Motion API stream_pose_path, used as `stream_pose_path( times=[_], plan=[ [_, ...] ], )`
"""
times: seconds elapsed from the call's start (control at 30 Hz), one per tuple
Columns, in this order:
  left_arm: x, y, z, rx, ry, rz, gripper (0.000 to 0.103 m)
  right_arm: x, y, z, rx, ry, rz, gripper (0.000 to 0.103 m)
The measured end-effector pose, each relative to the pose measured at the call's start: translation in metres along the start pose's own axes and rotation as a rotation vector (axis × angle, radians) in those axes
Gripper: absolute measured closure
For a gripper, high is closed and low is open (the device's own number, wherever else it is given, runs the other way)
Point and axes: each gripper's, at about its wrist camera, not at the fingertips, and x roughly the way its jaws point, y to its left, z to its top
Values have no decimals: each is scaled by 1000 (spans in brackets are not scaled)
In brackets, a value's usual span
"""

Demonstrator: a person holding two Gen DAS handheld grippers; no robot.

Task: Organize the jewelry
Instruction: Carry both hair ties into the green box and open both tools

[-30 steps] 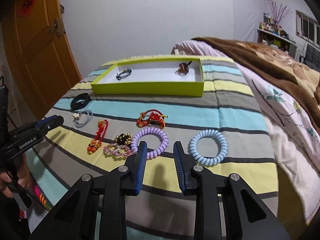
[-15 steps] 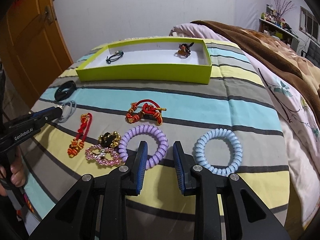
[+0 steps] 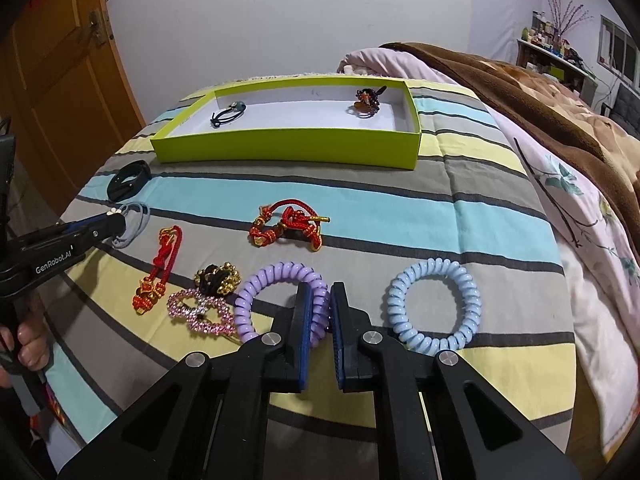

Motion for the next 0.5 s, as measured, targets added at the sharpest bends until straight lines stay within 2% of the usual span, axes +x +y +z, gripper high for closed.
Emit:
stream_pose_path(
  times=[0.5],
  plan=[
    [-48, -6, -2, 19, -120, -86, 85, -35, -1, 3, 22, -90, 37, 94]
  ],
)
